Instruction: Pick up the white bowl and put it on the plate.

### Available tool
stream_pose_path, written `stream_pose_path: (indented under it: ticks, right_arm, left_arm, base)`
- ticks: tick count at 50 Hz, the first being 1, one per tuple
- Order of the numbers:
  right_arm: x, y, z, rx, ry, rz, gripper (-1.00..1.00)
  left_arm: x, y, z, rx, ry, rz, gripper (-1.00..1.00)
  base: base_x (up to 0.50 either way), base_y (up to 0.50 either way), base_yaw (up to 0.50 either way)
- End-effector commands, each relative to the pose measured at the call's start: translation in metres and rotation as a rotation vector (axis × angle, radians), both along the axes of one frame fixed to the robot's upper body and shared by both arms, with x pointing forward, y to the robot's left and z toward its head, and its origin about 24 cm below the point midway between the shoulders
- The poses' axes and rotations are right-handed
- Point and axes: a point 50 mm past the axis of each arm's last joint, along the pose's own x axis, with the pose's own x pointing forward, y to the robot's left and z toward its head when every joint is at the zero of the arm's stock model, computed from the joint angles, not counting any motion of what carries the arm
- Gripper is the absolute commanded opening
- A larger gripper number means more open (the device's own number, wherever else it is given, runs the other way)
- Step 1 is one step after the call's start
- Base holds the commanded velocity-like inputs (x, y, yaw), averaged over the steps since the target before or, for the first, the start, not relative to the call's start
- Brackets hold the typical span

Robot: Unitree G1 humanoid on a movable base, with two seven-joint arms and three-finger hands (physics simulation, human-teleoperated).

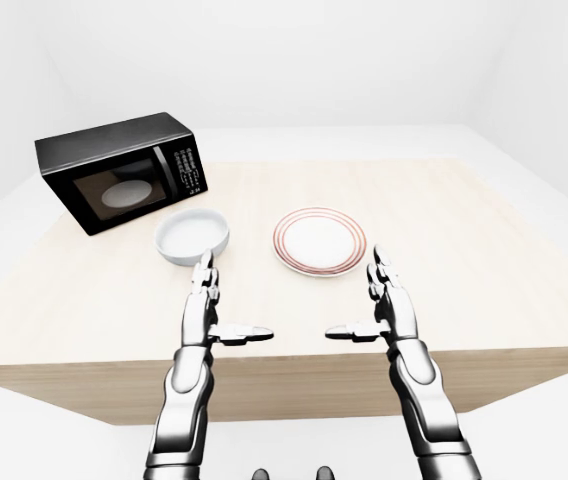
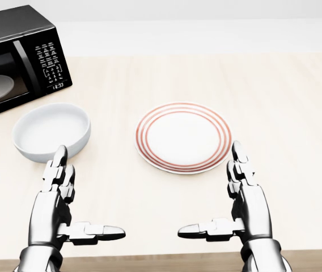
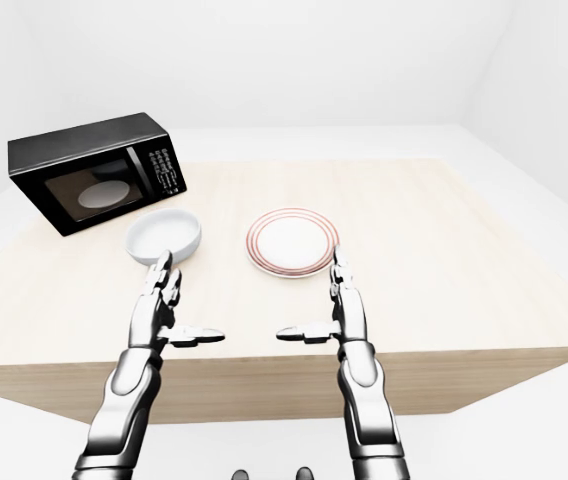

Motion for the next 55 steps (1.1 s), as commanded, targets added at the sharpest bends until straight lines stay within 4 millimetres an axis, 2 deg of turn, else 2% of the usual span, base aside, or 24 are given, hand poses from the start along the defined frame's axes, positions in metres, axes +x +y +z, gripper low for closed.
stream_pose_path:
  ticks: [1, 19, 55]
  right_arm:
    - [-0.0009, -0.0001, -0.0024, -0.016, 0.009, 0.047, 1.00]
    - [-0.0009, 0.0025, 0.0003, -0.058, 0.002, 0.056, 1.00]
    - [-0.0005, 0.0052, -0.0040, -0.062, 0.006, 0.067, 1.00]
  left_arm:
    - [0.0001, 0.0069, 0.0001, 0.000, 0.000, 0.000, 1.00]
    - [0.0001, 0.0069, 0.0001, 0.000, 0.000, 0.000, 1.00]
    - [0.0001, 0.0069, 0.0001, 0.000, 0.000, 0.000, 1.00]
  base:
    - [0.00, 0.00, 0.00]
    - [0.00, 0.02, 0.00]
    - [0.04, 0.48, 0.00]
